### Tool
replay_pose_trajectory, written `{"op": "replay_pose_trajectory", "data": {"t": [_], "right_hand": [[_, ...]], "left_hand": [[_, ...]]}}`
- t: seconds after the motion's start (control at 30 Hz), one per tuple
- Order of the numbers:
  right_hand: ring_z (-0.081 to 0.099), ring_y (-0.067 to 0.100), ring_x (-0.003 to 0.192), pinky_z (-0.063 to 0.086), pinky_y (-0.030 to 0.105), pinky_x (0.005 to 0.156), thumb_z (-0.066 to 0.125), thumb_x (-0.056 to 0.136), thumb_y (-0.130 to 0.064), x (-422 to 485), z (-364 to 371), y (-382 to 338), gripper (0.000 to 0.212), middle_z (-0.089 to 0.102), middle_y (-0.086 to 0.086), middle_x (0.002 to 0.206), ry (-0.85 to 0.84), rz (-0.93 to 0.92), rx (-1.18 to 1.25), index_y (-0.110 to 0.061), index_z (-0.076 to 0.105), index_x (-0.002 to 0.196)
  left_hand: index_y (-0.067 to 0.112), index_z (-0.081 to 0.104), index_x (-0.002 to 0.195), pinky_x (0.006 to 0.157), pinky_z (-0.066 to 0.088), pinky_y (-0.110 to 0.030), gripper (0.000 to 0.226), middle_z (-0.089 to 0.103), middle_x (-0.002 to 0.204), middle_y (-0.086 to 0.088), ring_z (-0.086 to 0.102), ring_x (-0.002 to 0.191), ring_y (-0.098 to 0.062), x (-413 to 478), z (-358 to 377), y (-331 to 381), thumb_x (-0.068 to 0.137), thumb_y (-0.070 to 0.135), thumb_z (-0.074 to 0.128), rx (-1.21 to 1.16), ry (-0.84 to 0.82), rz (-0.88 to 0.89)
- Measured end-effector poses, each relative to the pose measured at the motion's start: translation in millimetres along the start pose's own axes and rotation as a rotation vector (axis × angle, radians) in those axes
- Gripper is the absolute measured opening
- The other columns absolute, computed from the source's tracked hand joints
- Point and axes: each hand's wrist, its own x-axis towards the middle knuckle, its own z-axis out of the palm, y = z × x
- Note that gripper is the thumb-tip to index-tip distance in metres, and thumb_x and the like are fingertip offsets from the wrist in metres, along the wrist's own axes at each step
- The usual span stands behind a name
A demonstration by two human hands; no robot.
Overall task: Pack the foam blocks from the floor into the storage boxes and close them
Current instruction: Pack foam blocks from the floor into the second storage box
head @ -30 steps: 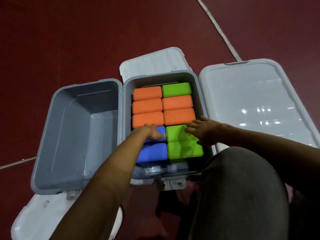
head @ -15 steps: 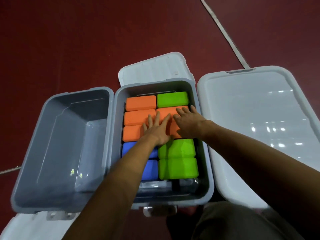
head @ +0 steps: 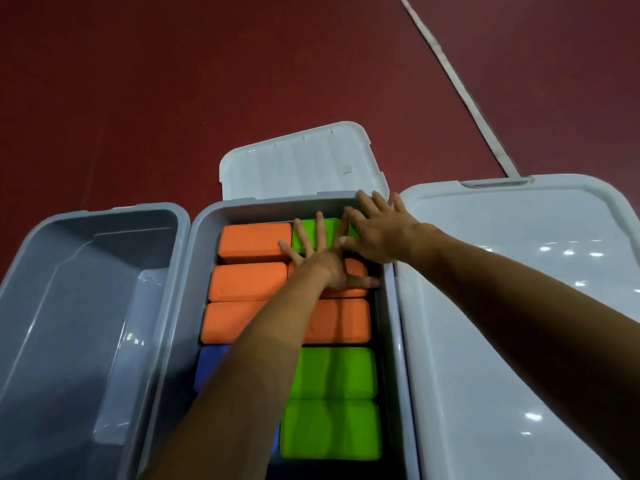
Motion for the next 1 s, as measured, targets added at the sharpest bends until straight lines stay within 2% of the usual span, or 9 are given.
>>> {"op": "replay_pose_trajectory", "data": {"t": [0.1,0.4,0.47,0.53,0.6,0.67,0.73,0.83,1.0], "right_hand": [[-0.015,0.047,0.149,-0.004,0.068,0.116,0.002,0.093,-0.073,-2.6,33.3,-6.8,0.081,-0.021,0.02,0.163,0.081,0.035,-0.17,-0.028,-0.004,0.16],[-0.003,0.054,0.148,0.002,0.071,0.113,0.0,0.096,-0.066,-4.4,48.4,-3.6,0.079,-0.009,0.027,0.164,0.268,-0.005,-0.188,-0.021,0.008,0.161],[-0.003,0.054,0.148,0.002,0.071,0.113,0.0,0.095,-0.065,-6.0,46.8,-4.2,0.08,-0.009,0.028,0.163,0.269,-0.006,-0.18,-0.02,0.007,0.161],[-0.004,0.054,0.148,0.001,0.071,0.113,0.007,0.095,-0.066,-5.2,47.8,-4.4,0.081,-0.01,0.028,0.163,0.272,-0.012,-0.183,-0.019,0.003,0.161],[-0.001,0.055,0.147,0.002,0.07,0.113,0.015,0.096,-0.065,-4.1,47.7,-5.3,0.082,-0.007,0.029,0.163,0.282,-0.012,-0.174,-0.017,0.002,0.161],[0.001,0.055,0.147,0.002,0.071,0.113,0.02,0.096,-0.062,-4.4,46.9,-5.2,0.082,-0.004,0.029,0.163,0.293,-0.013,-0.15,-0.014,0.002,0.161],[0.001,0.055,0.147,0.003,0.07,0.113,0.021,0.096,-0.059,-5.1,45.7,-4.7,0.083,-0.002,0.03,0.163,0.281,-0.015,-0.125,-0.01,0.002,0.16],[0.005,0.054,0.148,0.003,0.068,0.115,0.02,0.092,-0.051,-6.1,39.5,-5.7,0.083,0.003,0.031,0.162,0.228,-0.01,-0.086,-0.004,0.01,0.159],[0.04,0.037,0.135,0.019,0.053,0.121,0.024,0.072,-0.037,-3.0,32.6,5.7,0.08,0.045,0.016,0.143,0.369,-0.007,0.201,-0.005,0.044,0.142]], "left_hand": [[0.041,-0.035,0.146,0.099,-0.019,-0.081,0.131,-0.056,0.145,-0.003,-0.053,0.126,-0.047,6.7,-0.7,-0.7,0.068,0.084,0.061,0.011,-0.013,-0.002],[0.042,-0.036,0.145,0.102,-0.012,-0.081,0.132,-0.057,0.143,-0.003,-0.05,0.128,-0.048,8.1,-14.7,-1.4,0.066,0.084,0.062,0.059,-0.124,0.001],[0.042,-0.034,0.145,0.108,-0.003,-0.079,0.136,-0.051,0.148,-0.003,-0.039,0.137,-0.049,14.3,-35.1,-6.2,0.058,0.092,0.058,0.198,-0.299,0.008],[0.039,-0.02,0.154,0.118,0.017,-0.065,0.133,-0.027,0.163,-0.008,-0.006,0.151,-0.042,20.3,-67.9,-7.5,0.063,0.085,0.066,0.229,-0.419,0.027],[0.027,0.022,0.157,0.108,0.042,-0.047,0.095,0.028,0.16,-0.014,0.038,0.14,-0.035,18.7,-102.0,-4.2,0.082,0.054,0.071,0.184,-0.166,0.046],[0.02,0.052,0.135,0.091,0.048,-0.04,0.051,0.057,0.131,-0.012,0.056,0.12,-0.035,18.7,-120.6,-2.0,0.088,0.033,0.068,0.102,0.387,0.035],[0.03,0.048,0.137,0.102,0.04,-0.046,0.056,0.053,0.138,-0.007,0.05,0.128,-0.033,32.8,-118.2,-3.9,0.087,0.046,0.067,-0.005,0.526,0.155],[0.05,0.028,0.15,0.119,0.011,-0.054,0.067,0.023,0.163,0.002,0.021,0.148,-0.029,53.3,-93.2,-14.5,0.09,0.077,0.039,-0.036,0.151,0.173],[0.061,0.017,0.147,0.119,0.008,-0.054,0.067,0.004,0.166,0.009,0.011,0.151,-0.03,66.0,-84.9,-20.4,0.085,0.086,0.024,-0.036,0.123,0.174]]}}
